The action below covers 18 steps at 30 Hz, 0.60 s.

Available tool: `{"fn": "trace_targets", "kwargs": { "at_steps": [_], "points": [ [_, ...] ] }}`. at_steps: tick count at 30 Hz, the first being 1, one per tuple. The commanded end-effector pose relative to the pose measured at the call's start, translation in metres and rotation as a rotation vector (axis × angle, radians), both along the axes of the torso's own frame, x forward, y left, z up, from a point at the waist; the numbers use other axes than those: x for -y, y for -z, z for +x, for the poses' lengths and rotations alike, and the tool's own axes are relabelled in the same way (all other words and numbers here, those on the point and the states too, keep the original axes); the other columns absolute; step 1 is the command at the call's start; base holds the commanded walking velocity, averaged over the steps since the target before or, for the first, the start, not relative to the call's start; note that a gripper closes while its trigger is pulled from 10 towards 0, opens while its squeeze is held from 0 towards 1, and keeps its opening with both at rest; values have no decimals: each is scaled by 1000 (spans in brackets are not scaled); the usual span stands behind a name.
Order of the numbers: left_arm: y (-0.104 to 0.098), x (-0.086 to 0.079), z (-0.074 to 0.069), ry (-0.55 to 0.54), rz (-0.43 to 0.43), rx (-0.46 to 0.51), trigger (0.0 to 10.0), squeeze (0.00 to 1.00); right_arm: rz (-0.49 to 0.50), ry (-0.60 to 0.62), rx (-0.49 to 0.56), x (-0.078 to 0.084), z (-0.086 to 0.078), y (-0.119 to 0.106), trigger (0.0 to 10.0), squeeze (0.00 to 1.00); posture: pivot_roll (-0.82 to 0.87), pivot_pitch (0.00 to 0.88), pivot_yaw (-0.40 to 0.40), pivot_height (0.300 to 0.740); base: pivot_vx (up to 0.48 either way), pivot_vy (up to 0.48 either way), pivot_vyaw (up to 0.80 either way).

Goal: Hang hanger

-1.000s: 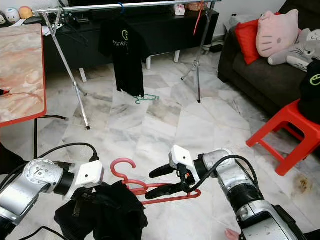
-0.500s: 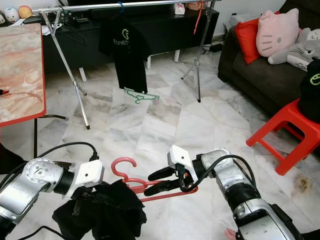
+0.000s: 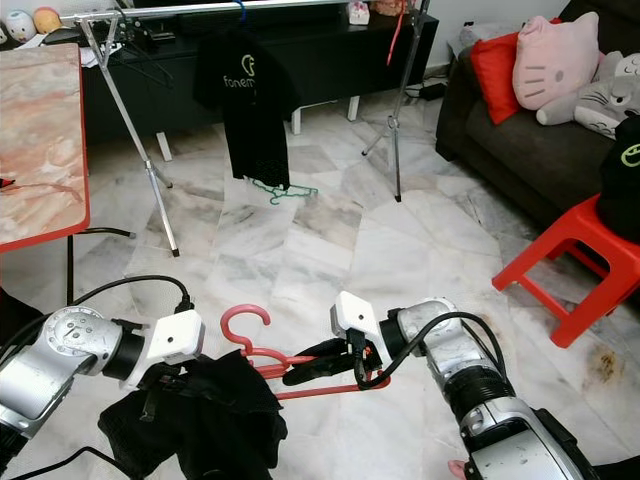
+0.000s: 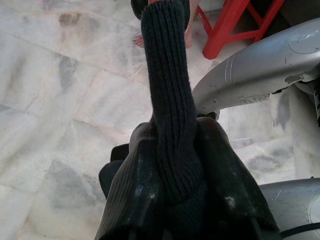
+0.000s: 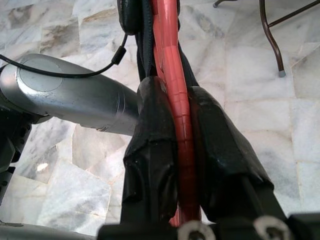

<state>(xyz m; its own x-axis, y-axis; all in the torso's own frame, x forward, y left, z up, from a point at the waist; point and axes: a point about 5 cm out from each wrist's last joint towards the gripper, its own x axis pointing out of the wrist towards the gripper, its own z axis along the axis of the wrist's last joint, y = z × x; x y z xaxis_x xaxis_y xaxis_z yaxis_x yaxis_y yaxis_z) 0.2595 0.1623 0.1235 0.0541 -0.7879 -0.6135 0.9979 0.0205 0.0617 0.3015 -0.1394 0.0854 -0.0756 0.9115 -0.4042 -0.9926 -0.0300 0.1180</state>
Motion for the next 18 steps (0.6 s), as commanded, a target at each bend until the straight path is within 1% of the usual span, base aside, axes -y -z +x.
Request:
{"fn": "trace_targets", "kwargs": {
  "at_steps": [1, 8, 9, 10, 11, 12, 13, 18],
  "points": [
    [-9, 5, 1, 45, -29, 13, 10000, 0, 8, 44, 24, 2, 6, -5, 0, 0, -6, 89, -47, 740, 0, 0, 0],
    [-11, 4, 1, 67, -24, 3, 10000, 0, 16, 54, 27, 0, 5, -2, 0, 0, -2, 80, -41, 740, 0, 0, 0],
    [-12, 4, 2, 68, -27, 7, 10000, 149, 18, 56, 28, 0, 5, -2, 0, 0, -2, 78, -40, 740, 0, 0, 0],
    [-12, 4, 2, 68, -27, 7, 10000, 149, 18, 56, 28, 0, 5, -2, 0, 0, -2, 78, -40, 740, 0, 0, 0],
    [-13, 4, 4, 66, -27, 8, 10000, 898, 18, 63, 33, 0, 5, -2, 0, 0, -1, 76, -39, 740, 0, 0, 0],
    [-14, 3, 4, 66, -26, 10, 10000, 961, 17, 66, 35, 0, 6, -2, 0, 0, -2, 76, -39, 740, 0, 0, 0],
    [-14, 3, 4, 69, -25, 14, 10000, 1000, 18, 73, 39, 0, 6, -2, 0, 0, -2, 76, -39, 740, 0, 0, 0],
    [-15, 4, 7, 71, -31, 26, 10000, 1000, 17, 103, 58, 2, 7, -2, 0, 0, -2, 76, -39, 740, 0, 0, 0]
  ]
}}
